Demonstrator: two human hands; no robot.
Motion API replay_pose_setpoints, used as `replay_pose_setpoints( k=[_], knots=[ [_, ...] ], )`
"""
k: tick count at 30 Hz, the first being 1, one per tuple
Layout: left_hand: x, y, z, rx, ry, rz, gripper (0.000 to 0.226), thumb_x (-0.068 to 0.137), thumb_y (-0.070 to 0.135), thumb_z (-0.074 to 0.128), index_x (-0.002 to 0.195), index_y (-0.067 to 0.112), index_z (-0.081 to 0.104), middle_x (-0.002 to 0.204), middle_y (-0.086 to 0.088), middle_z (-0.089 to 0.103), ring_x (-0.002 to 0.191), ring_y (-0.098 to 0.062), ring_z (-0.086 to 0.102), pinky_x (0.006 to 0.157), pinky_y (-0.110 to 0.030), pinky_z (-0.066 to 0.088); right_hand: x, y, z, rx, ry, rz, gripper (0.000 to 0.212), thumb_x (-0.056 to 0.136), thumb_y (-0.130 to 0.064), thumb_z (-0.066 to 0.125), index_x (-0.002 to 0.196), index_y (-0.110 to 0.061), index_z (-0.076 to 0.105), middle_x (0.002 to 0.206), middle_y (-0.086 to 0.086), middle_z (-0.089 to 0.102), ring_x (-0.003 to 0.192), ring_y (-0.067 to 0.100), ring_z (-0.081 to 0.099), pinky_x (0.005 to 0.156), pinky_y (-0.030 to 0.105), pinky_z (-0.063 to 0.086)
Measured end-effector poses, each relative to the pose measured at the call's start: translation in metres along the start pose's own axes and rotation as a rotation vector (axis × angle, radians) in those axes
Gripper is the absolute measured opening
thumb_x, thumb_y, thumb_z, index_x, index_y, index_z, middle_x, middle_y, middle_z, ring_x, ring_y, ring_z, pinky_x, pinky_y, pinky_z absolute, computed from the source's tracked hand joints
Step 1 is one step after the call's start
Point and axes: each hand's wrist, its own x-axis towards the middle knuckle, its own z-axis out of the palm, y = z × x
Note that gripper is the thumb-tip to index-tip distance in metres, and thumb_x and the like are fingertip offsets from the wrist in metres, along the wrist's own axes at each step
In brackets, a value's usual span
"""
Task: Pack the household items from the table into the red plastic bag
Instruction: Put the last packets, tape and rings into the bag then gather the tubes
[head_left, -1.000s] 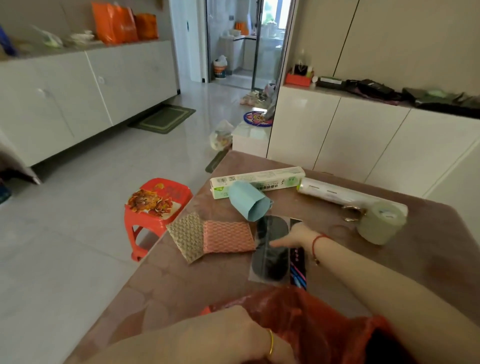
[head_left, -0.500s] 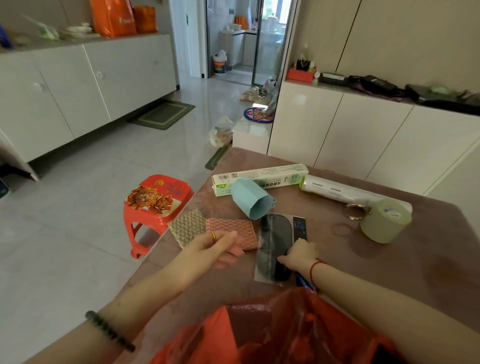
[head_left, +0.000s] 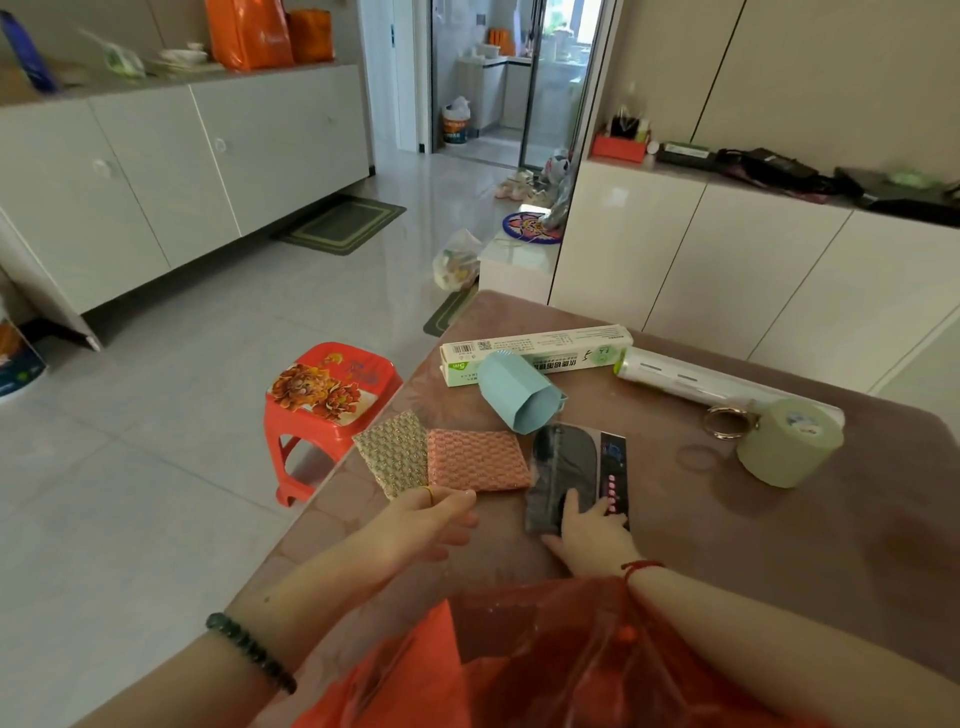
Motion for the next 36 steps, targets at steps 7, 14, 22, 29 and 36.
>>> replay_pose_setpoints(
  k=[7, 14, 22, 29, 36],
  knots=[
    [-0.007, 0.008, 0.0, -0.103, -0.055, -0.074, 0.045, 0.095, 0.038, 0.042, 0.128, 0.008, 0.048, 0.133, -0.011, 0.054, 0.119, -0.021, 0.053, 0.1, -0.032, 0.039, -0.036, 0.014, -0.061, -0.171, -0.072, -0.206, 0.032, 0.092, -0.003, 0.038, 0.118, 0.003, 0.055, 0.125, 0.018, 0.058, 0.113, 0.031, 0.058, 0.09, 0.034, 0.047],
    [-0.012, 0.029, 0.01, -0.646, -0.258, -0.098, 0.072, 0.067, 0.07, 0.053, 0.099, 0.005, 0.058, 0.084, -0.006, 0.064, 0.08, -0.018, 0.06, 0.068, -0.027, 0.05, -0.133, 0.004, -0.147, -0.317, 0.55, -0.481, 0.034, 0.093, -0.014, 0.033, 0.126, -0.016, 0.035, 0.086, 0.001, 0.059, 0.068, 0.025, 0.056, 0.041, 0.026, 0.019],
    [-0.031, 0.011, -0.043, -0.96, -0.085, 0.27, 0.076, 0.072, 0.074, 0.034, 0.096, 0.014, 0.075, 0.1, -0.016, 0.073, 0.092, -0.024, 0.072, 0.073, -0.039, 0.061, -0.103, -0.058, -0.12, -0.477, 0.443, -1.048, 0.055, 0.09, -0.005, 0.033, 0.143, -0.009, 0.018, 0.116, 0.015, 0.059, 0.096, 0.035, 0.061, 0.049, 0.033, 0.026],
    [-0.02, -0.041, -0.068, -0.892, 0.395, 0.044, 0.029, 0.091, 0.006, 0.05, 0.118, -0.004, 0.057, 0.098, -0.023, 0.07, 0.069, -0.028, 0.069, 0.058, -0.038, 0.059, -0.054, -0.107, -0.119, -0.215, 0.062, -1.2, 0.045, 0.094, -0.045, 0.038, 0.13, -0.021, 0.048, 0.113, 0.005, 0.067, 0.089, 0.015, 0.064, 0.075, 0.033, 0.048],
    [-0.021, -0.07, -0.087, -0.949, 0.46, -0.006, 0.014, 0.091, 0.005, 0.052, 0.099, 0.001, 0.062, 0.079, -0.018, 0.073, 0.066, -0.03, 0.07, 0.058, -0.039, 0.06, 0.06, -0.098, -0.084, -0.048, 0.033, -0.652, 0.092, 0.084, -0.022, 0.065, 0.149, -0.013, 0.0, 0.157, 0.01, 0.01, 0.143, 0.023, 0.018, 0.115, 0.03, 0.019]
  ],
)
